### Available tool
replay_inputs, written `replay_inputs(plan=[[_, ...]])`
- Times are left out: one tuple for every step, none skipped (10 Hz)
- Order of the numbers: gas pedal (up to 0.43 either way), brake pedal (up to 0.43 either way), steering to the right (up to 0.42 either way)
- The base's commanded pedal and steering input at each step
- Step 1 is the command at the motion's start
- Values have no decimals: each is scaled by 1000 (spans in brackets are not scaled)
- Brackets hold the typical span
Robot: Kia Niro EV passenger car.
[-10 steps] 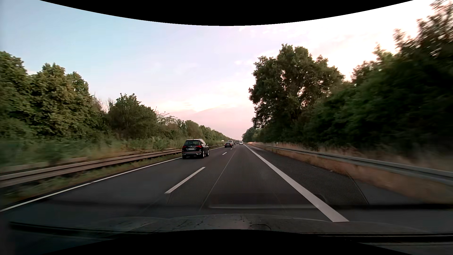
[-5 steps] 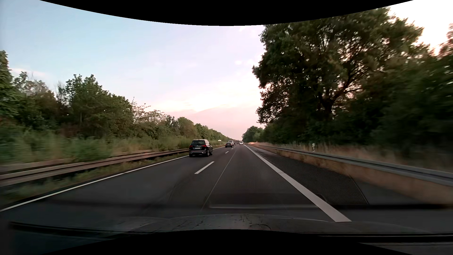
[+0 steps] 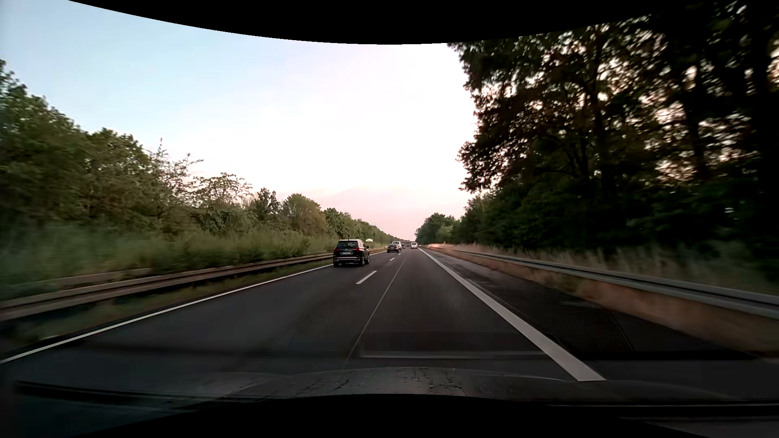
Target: Follow the waypoints while adhering to traffic rules and regulations
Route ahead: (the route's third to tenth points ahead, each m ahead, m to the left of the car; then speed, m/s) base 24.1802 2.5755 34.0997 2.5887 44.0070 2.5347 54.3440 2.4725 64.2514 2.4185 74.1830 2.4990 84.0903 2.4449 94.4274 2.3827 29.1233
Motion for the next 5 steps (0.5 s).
replay_inputs(plan=[[177,0,-3],[169,0,-2],[169,0,-3],[169,0,-3],[169,0,-3]])
